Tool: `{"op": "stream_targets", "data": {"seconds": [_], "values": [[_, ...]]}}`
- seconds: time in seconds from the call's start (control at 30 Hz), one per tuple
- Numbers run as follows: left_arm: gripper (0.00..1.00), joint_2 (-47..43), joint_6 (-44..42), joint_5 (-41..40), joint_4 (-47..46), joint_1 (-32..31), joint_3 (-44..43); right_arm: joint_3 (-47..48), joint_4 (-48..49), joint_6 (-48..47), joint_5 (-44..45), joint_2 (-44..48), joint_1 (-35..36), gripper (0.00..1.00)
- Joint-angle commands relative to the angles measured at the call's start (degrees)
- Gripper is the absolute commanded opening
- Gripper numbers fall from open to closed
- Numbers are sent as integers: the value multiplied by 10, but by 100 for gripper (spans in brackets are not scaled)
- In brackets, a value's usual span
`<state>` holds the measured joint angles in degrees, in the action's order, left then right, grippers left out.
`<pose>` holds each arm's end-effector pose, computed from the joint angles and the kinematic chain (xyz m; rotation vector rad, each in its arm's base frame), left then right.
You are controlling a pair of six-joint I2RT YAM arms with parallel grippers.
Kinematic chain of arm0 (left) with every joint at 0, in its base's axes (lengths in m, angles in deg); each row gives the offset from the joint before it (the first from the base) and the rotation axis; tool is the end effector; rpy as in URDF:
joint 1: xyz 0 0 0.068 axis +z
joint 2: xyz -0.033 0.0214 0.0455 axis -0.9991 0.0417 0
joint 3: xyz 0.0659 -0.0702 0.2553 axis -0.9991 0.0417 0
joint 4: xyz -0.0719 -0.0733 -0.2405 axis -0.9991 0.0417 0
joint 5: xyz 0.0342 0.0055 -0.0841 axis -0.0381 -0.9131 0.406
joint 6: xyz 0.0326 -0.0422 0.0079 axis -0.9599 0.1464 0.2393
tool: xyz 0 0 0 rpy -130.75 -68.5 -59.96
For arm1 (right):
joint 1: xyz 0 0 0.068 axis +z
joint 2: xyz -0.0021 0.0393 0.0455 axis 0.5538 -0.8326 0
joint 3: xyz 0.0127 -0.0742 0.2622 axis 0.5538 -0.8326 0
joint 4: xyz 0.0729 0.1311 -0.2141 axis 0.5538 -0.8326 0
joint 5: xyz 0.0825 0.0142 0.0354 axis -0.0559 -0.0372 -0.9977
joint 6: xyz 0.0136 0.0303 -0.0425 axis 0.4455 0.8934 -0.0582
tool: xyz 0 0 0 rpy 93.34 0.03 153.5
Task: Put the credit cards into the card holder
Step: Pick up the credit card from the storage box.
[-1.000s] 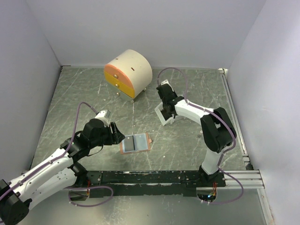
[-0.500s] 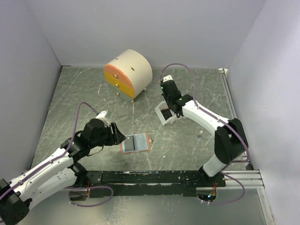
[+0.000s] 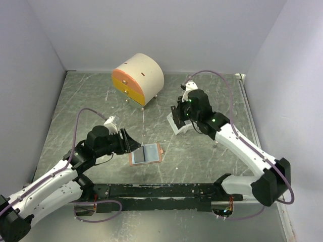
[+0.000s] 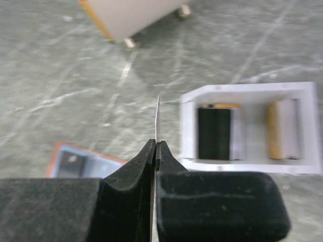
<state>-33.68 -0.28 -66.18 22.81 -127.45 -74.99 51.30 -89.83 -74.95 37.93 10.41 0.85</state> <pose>0.1278 -0.1136 0.2419 -0.0658 2.2455 -1.0585 0.2394 0.1583 0.3239 -0.3141 2.1183 0.3398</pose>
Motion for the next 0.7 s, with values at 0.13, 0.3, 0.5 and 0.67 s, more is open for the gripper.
{"op": "stream_targets", "data": {"seconds": [0.13, 0.3, 0.5, 0.67], "values": [[65, -22, 91, 71, -129, 1, 0, -132, 198, 207, -276, 104, 3, 0], [68, -26, 126, 85, -191, 1, 16, -195, 324, 313, -363, 134, 3, 0], [69, -11, 125, 88, -216, 1, 15, -248, 438, 409, -423, 129, 3, 0], [69, 3, 138, 110, -271, 1, 28, -292, 550, 498, -464, 107, 3, 0]]}}
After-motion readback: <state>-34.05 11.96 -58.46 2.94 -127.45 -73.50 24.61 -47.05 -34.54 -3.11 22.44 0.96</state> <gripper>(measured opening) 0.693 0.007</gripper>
